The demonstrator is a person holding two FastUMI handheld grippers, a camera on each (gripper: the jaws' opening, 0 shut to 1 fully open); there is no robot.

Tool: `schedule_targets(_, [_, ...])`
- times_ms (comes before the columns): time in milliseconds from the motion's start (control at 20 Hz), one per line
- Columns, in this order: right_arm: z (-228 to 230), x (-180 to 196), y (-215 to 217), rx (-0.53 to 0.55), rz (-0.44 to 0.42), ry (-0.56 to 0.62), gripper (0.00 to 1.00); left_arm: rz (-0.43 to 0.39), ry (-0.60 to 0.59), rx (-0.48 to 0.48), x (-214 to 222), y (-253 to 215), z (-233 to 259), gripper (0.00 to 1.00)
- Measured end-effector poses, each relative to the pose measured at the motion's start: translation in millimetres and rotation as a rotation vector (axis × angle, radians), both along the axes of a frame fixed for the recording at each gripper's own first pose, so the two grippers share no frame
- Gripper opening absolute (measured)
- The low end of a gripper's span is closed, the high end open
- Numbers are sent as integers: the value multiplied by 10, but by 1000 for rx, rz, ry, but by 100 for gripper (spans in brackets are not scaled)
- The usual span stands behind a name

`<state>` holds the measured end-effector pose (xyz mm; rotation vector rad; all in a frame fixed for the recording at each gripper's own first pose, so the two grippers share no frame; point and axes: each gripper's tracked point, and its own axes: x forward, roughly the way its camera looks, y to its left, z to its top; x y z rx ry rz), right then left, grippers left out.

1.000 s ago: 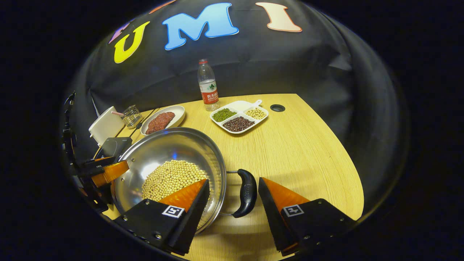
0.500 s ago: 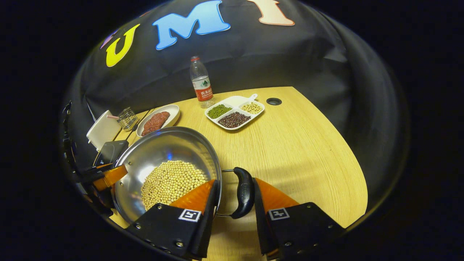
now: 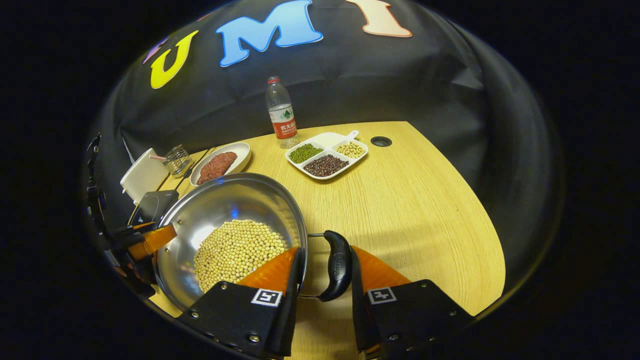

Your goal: First push the handle of the pot to place it horizontally, then grasp the pot with both hands and set it on the induction cooktop.

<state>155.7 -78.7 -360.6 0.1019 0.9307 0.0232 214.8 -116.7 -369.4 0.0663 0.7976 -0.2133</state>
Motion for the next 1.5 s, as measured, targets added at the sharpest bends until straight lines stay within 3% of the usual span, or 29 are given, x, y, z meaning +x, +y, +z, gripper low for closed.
schedule_targets(300, [172, 14, 2, -15, 12, -14, 47, 7, -27, -12, 1, 21, 159, 63])
schedule_targets(500, [335, 2, 97, -36, 1, -19, 47, -1, -33, -37, 14, 84, 274, 58])
schedule_targets(550, [380, -11, 132, -42, -3, -20, 47, -5, -33, -40, 21, 120, 282, 62])
schedule_targets(600, [420, -17, 171, -48, -13, -24, 47, -11, -32, -47, 37, 160, 308, 58])
schedule_targets(700, [475, -35, 284, -55, -32, -30, 47, -25, -38, -60, 75, 261, 358, 62])
schedule_targets(750, [513, -58, 339, -58, -41, -31, 47, -32, -39, -65, 90, 317, 380, 58])
schedule_targets(950, [610, -82, 595, -65, -55, -36, 47, -49, -48, -75, 153, 577, 468, 58])
schedule_targets(1500, [703, -20, 1507, -53, -32, -44, 47, -26, -65, -70, 250, 1561, 592, 58])
